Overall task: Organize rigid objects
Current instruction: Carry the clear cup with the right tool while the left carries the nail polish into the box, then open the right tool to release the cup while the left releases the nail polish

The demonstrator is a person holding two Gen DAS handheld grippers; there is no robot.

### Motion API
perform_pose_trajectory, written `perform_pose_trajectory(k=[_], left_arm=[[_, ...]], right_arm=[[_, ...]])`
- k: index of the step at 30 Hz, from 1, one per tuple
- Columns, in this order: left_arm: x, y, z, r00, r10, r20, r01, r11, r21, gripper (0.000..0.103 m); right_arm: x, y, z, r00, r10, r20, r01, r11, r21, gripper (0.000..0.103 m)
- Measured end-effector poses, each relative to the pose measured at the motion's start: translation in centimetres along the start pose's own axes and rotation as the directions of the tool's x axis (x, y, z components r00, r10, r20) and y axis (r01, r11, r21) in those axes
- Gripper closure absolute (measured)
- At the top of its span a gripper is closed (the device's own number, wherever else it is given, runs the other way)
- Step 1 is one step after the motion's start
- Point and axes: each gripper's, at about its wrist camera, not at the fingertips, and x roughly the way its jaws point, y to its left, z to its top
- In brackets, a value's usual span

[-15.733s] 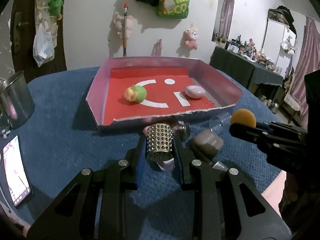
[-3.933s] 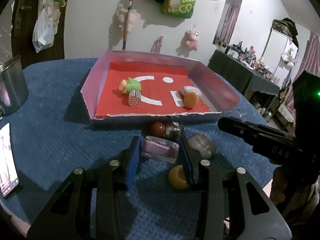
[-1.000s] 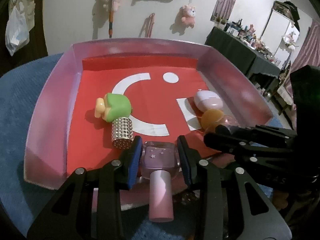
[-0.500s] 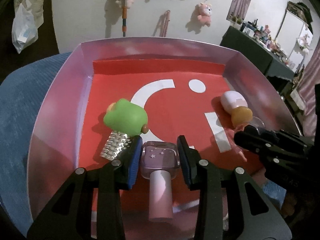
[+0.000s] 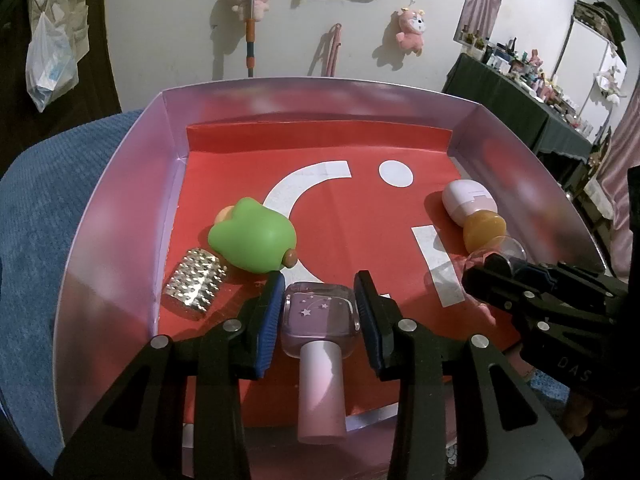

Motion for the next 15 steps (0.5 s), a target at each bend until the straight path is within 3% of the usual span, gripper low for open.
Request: perform_pose_trajectory(k=[15], left_arm=[[0.12,0.17,0.1,1.0,-0.004,-0.013,0.004,1.0,-0.002,0.068]], right_arm=[[-0.04,0.01,0.0,1.0,0.002,-0.002,-0.002,1.0,0.002,0.067]])
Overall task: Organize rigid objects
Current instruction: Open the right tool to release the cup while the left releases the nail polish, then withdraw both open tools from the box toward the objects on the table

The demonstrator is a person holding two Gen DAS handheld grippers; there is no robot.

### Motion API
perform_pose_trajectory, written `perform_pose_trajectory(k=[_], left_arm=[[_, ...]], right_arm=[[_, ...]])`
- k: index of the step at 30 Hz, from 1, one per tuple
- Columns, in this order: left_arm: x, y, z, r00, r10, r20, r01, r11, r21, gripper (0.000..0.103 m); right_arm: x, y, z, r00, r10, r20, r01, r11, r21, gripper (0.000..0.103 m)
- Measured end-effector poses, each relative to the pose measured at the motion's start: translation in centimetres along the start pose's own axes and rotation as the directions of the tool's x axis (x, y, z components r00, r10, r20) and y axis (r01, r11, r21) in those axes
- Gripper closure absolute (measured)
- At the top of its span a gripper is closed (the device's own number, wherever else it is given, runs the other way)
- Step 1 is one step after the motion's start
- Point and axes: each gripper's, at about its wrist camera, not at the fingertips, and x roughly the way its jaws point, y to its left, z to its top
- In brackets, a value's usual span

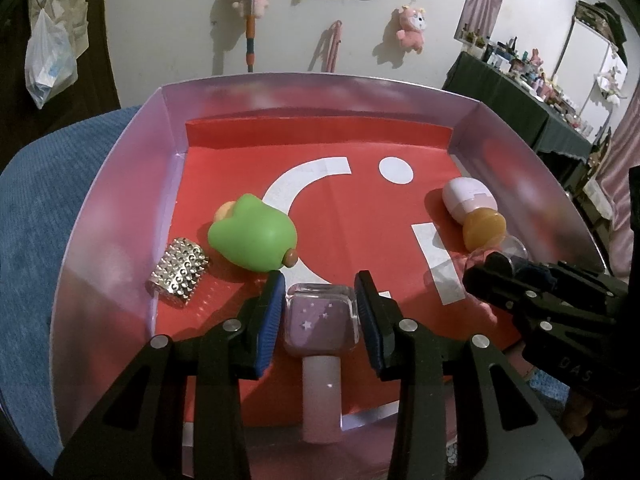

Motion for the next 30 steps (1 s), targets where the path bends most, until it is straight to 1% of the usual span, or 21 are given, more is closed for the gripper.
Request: perform_pose_trajectory(k=[5,7,8,9,10,11,13,14,17,19,21,26,28,29,30], left_arm=[[-0.2,0.1,0.0,1.0,0.002,0.001,-0.002,1.0,-0.002,0.068],[-0.2,0.1,-0.1,1.0,0.005,0.003,-0.005,1.0,0.0,0.066],[-0.3,0.0,-0.1,1.0,0.006,0.007,-0.006,1.0,0.002,0.061],[-0.4,-0.1,-0.1,1.0,0.01,0.012,-0.01,1.0,0.003,0.054],[-0.6,-0.1,-0.1,1.0,0.018,0.021,-0.019,1.0,0.005,0.05],[-0.7,-0.1,-0.1,0.999,0.024,0.033,-0.025,1.0,0.007,0.047],[-1.2,-0.2,-0.1,0.998,0.03,0.049,-0.031,0.999,0.009,0.046],[-1.4,-0.3,-0.1,0.998,0.028,0.055,-0.029,1.0,0.011,0.046],[-1.8,-0.6,-0.3,0.997,0.038,0.064,-0.039,0.999,0.02,0.045],[-2.1,-0.8,-0.4,0.996,0.049,0.073,-0.051,0.998,0.031,0.041],[-2.5,-1.0,-0.4,0.995,0.059,0.086,-0.063,0.997,0.04,0.04],[-3.8,-1.5,-0.7,0.99,0.075,0.122,-0.082,0.995,0.057,0.04],[-4.2,-1.7,-0.9,0.988,0.079,0.13,-0.088,0.994,0.062,0.036],[-4.4,-1.8,-1.0,0.987,0.083,0.136,-0.092,0.994,0.063,0.031],[-4.6,-1.8,-1.1,0.986,0.085,0.141,-0.095,0.993,0.064,0.03]], right_arm=[[0.0,0.0,0.0,1.0,-0.001,0.0,0.001,1.0,-0.001,0.067],[0.0,0.0,0.0,1.0,-0.001,0.0,0.001,1.0,-0.002,0.067],[0.0,0.1,0.0,1.0,-0.002,0.001,0.002,1.0,-0.003,0.067],[0.0,0.1,0.0,1.0,-0.001,0.002,0.001,1.0,-0.004,0.067],[-0.1,0.1,0.0,1.0,-0.001,0.002,0.001,1.0,-0.006,0.067],[-0.1,0.2,0.0,1.0,-0.002,0.003,0.002,1.0,-0.008,0.066],[-0.2,0.3,0.0,1.0,-0.001,0.006,0.001,1.0,-0.009,0.062],[-0.3,0.3,0.0,1.0,0.0,0.008,0.001,1.0,-0.01,0.057],[-0.6,0.4,-0.1,1.0,0.0,0.017,0.0,1.0,-0.01,0.056],[-0.8,0.3,-0.2,1.0,0.004,0.021,-0.004,1.0,-0.009,0.055],[-1.1,0.4,-0.3,1.0,0.011,0.027,-0.01,1.0,-0.008,0.05],[-2.2,0.7,-0.4,0.999,0.026,0.046,-0.025,1.0,-0.013,0.043],[-2.8,0.9,-0.6,0.998,0.03,0.058,-0.029,0.999,-0.019,0.041],[-3.2,1.0,-0.7,0.997,0.029,0.065,-0.028,0.999,-0.023,0.039],[-3.3,1.1,-0.7,0.997,0.029,0.07,-0.027,0.999,-0.025,0.038]])
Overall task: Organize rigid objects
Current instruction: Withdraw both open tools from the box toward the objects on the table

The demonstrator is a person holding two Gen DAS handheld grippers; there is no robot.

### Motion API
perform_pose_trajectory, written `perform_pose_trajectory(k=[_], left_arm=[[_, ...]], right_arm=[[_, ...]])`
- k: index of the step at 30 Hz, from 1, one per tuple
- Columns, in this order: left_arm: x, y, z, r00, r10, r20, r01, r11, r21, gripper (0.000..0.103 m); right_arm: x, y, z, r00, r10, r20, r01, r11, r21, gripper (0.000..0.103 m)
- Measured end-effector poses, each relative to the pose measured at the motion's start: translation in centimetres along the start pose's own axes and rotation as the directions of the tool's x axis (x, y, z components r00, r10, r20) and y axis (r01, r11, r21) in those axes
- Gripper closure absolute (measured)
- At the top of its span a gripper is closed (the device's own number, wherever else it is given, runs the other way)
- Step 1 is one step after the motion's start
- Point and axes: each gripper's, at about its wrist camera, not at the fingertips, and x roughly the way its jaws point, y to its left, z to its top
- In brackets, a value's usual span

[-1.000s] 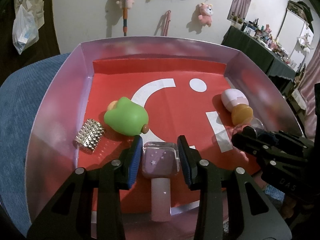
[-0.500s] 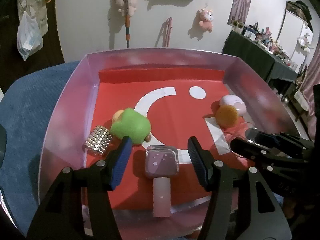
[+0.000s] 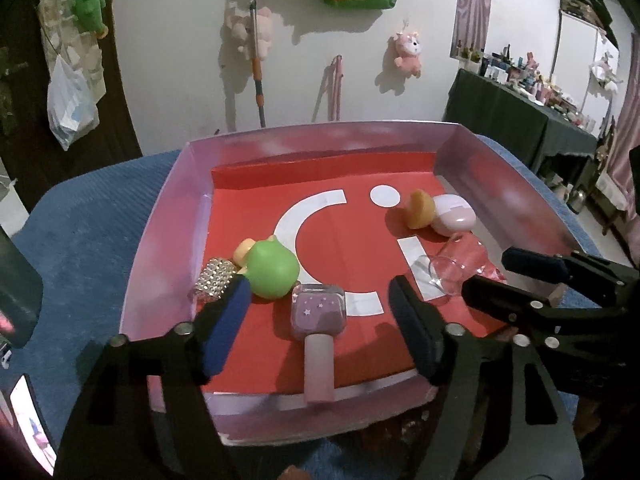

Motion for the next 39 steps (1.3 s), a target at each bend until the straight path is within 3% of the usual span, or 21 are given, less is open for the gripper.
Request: perform_pose_trajectory(k=[7,9,13,17,23,39], left_arm=[[-1.2,-0.1,-0.5,1.0,0.001,0.01,-0.001,1.0,0.0,0.029],[-1.5,-0.1,-0.7,1.0,0.004,0.015,-0.004,1.0,0.003,0.023],[-2.2,0.0,-0.9,1.0,-0.005,0.026,0.005,1.0,-0.004,0.022],[-3.1,-0.1,-1.2,0.999,-0.006,0.041,0.006,1.0,-0.007,0.009],[-4.3,-0.1,-1.9,0.998,-0.001,0.07,0.002,1.0,-0.009,0.003],[-7.4,-0.4,-4.8,0.996,-0.048,0.081,0.049,0.999,-0.015,0.0]], right_arm=[[-1.5,0.6,-0.4,1.0,0.01,0.028,-0.01,1.0,-0.007,0.029],[-1.9,0.7,-0.5,0.999,0.016,0.036,-0.016,1.0,-0.006,0.025],[-3.1,0.9,-0.7,0.998,0.035,0.059,-0.035,0.999,0.0,0.015],[-4.1,1.1,-1.0,0.996,0.044,0.078,-0.044,0.999,-0.004,0.007],[-5.5,1.4,-1.6,0.992,0.058,0.11,-0.059,0.998,0.005,0.001],[-9.1,2.9,-4.7,0.982,0.043,0.184,-0.034,0.998,-0.054,0.0]])
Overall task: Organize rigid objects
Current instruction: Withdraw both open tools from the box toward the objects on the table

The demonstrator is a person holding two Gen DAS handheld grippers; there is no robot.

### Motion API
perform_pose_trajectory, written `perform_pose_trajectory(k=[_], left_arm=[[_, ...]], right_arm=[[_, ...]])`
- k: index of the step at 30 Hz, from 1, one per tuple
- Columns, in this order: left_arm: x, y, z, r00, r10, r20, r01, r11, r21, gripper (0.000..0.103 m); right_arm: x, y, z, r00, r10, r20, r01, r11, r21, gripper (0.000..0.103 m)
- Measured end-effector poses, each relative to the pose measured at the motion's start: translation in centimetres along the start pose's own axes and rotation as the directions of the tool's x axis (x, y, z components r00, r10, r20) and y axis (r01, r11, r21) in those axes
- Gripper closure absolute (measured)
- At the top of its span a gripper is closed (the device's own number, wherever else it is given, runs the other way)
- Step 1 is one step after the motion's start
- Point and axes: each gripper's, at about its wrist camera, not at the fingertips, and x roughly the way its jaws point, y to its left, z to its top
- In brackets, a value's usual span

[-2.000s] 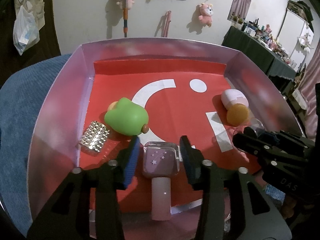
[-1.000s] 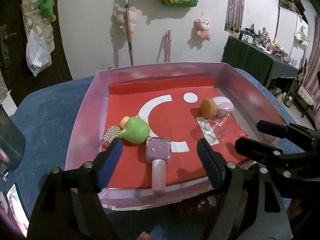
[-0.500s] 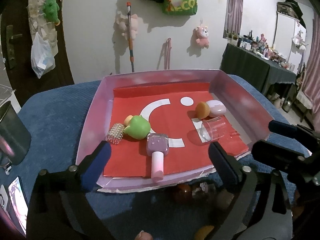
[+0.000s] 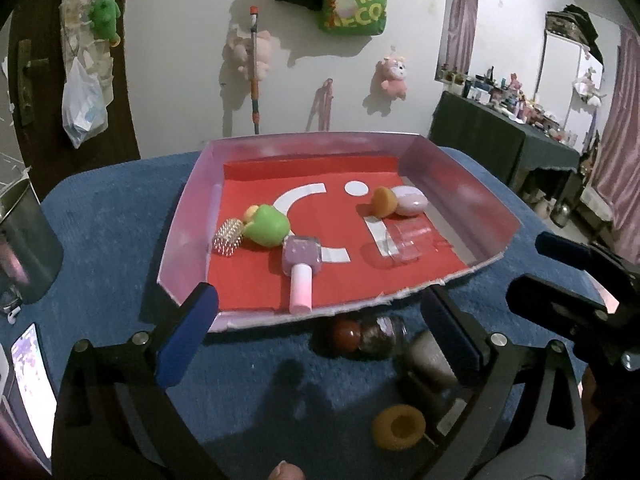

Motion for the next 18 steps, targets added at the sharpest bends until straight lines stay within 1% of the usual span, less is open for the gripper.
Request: perform_pose_trajectory(k=[8,13,18], left_arm=[[-1.5,-0.4,-2.0,1.0,-0.019,-0.016,0.019,1.0,-0.012,0.0],[-1.8,-0.5,-3.2,0.999,-0.025,-0.038,0.024,1.0,-0.015,0.0],[-2.0,-0.6,-4.5,0.997,-0.034,-0.062,0.033,0.999,-0.024,0.0]], right_arm=[[-1.4,0.1,-1.6,0.999,-0.033,0.01,0.033,0.999,0.007,0.0],[-2.2,0.3,-2.9,0.998,-0.059,0.001,0.059,0.998,-0.003,0.0],[-2.5,0.1,-4.0,0.998,-0.067,-0.015,0.067,0.998,0.007,0.0]])
